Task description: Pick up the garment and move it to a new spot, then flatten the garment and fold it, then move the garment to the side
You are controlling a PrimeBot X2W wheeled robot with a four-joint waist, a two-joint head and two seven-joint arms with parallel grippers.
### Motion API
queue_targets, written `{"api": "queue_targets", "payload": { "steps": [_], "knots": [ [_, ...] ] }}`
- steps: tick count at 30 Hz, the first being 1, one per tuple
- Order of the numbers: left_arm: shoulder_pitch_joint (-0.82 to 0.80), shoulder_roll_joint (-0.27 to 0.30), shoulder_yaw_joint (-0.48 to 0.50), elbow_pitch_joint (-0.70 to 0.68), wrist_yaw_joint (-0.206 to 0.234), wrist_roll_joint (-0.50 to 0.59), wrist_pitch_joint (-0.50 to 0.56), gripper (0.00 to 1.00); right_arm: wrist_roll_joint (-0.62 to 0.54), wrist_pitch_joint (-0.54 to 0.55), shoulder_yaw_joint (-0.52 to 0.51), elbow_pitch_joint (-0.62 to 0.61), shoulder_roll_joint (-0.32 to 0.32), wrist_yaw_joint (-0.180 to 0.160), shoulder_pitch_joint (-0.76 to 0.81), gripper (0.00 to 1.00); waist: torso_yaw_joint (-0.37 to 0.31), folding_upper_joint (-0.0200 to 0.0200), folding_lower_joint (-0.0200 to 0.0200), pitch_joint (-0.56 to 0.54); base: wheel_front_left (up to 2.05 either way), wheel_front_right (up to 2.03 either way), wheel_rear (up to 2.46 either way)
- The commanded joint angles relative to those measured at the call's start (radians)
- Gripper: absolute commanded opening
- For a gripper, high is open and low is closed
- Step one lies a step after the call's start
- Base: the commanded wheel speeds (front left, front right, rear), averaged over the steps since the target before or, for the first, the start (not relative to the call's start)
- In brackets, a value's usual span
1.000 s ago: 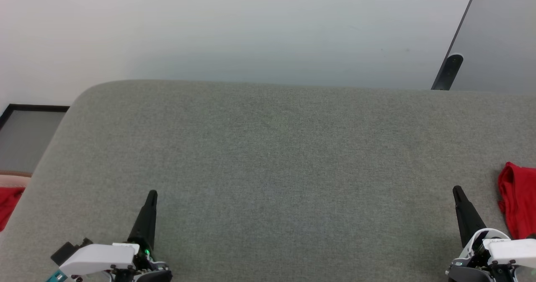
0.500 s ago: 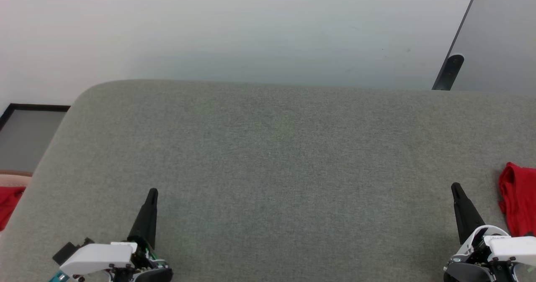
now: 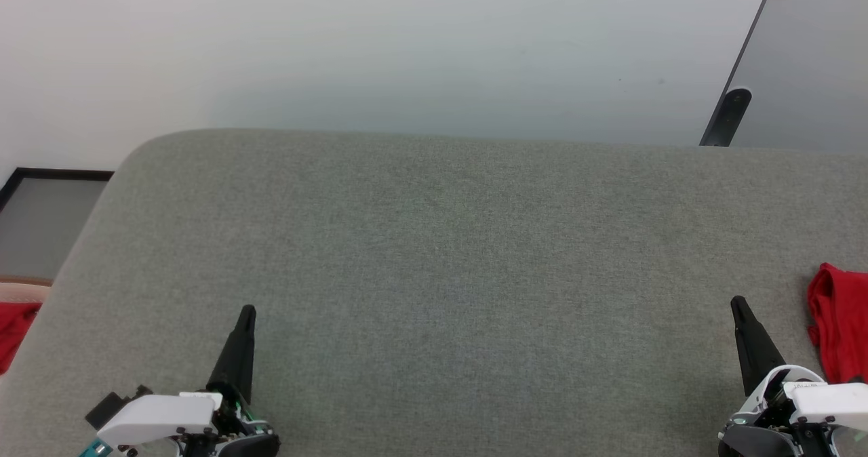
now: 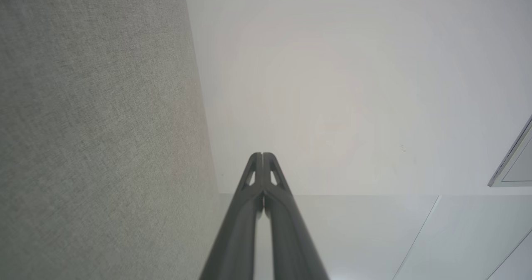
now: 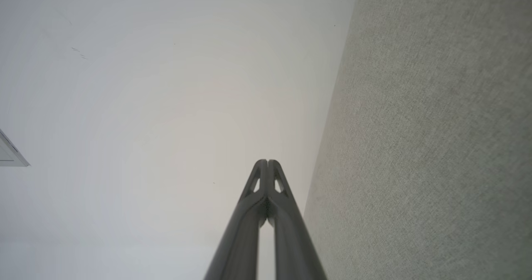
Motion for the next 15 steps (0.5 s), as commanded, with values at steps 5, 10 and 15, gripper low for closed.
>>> {"api": "queue_targets", "payload": {
  "steps": [5, 10, 15],
  "knots": [
    [-0.010, 0.001, 0.003, 0.002, -0.007, -0.003, 0.002, 0.00, 0.005, 0.000, 0.004, 0.001, 0.004, 0.001, -0.002, 0.00, 0.000, 0.0000, 0.0000, 0.000, 0.00, 0.00, 0.00],
    [-0.010, 0.001, 0.002, 0.002, -0.007, -0.003, 0.002, 0.00, 0.005, 0.000, 0.004, 0.001, 0.004, 0.000, -0.002, 0.00, 0.000, 0.0000, 0.0000, 0.000, 0.00, 0.00, 0.00],
    [-0.010, 0.001, 0.002, 0.001, -0.007, -0.003, 0.002, 0.00, 0.005, 0.000, 0.004, 0.001, 0.004, 0.001, -0.002, 0.00, 0.000, 0.0000, 0.0000, 0.000, 0.00, 0.00, 0.00]
  ]
}}
